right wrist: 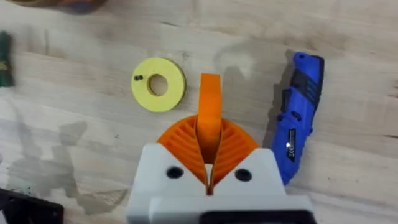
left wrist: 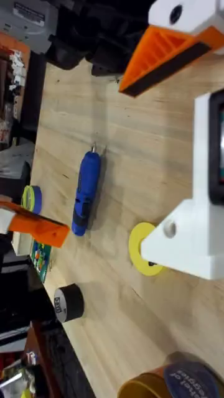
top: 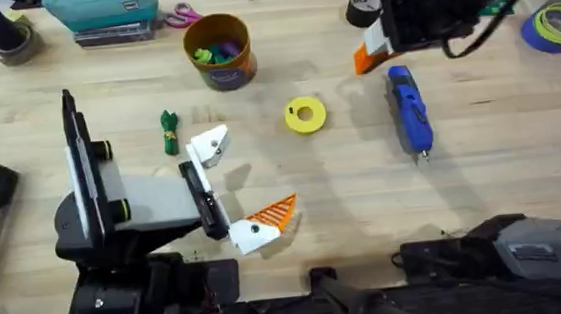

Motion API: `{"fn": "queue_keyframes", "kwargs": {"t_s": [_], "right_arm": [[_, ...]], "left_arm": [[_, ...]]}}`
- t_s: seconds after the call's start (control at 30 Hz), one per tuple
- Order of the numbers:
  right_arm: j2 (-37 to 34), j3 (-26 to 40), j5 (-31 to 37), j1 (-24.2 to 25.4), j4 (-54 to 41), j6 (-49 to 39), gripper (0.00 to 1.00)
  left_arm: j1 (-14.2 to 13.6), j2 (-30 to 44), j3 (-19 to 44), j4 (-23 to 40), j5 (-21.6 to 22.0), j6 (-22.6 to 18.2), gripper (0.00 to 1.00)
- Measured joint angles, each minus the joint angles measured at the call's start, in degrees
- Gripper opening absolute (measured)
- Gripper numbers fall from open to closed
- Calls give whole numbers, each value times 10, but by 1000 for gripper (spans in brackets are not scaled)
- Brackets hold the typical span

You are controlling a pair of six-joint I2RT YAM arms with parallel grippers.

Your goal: Pick up the gripper from the table and insert it into the empty holder that is missing its gripper. Then pick up a screw, insert it into the mounting hole, and use the screwdriver to tighten it. Finally, clean up the table by picking up the vegetable and placing it into the bucket.

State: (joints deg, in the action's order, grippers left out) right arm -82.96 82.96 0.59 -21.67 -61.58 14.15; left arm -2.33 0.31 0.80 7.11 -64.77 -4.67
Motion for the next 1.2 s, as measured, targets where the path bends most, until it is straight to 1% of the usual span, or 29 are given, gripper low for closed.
{"fn": "queue_keyframes", "kwargs": {"t_s": [0.2, 0.37, 0.43, 0.5, 0.63, 0.77, 0.9, 1.0, 1.07, 1.2], "right_arm": [[39, 0, -28, 0, 21, 0, 11], [43, 0, -51, 0, 38, 0, 11], [43, -6, -65, 0, 63, 1, 11], [47, -27, -76, 0, 111, 1, 11], [69, -103, -95, 0, 213, 4, 11], [97, -185, -144, 8, 313, 7, 11], [119, -248, -216, 25, 419, 35, 10], [125, -290, -287, 43, 513, 69, 10], [125, -322, -343, 57, 603, 102, 10], [125, -387, -429, 79, 782, 186, 10]], "left_arm": [[0, 0, 0, 0, 0, 0, 986], [0, 0, 0, 0, 0, 0, 985], [0, 0, 0, 0, 0, 0, 986], [0, 0, 0, 0, 0, 0, 986], [0, 0, 0, 0, 0, 0, 986], [0, 0, 0, 0, 0, 0, 986], [0, 0, 0, 0, 0, 0, 986], [0, 0, 0, 0, 0, 0, 985], [0, 0, 0, 0, 0, 0, 986], [0, 0, 0, 0, -1, 0, 986]]}}
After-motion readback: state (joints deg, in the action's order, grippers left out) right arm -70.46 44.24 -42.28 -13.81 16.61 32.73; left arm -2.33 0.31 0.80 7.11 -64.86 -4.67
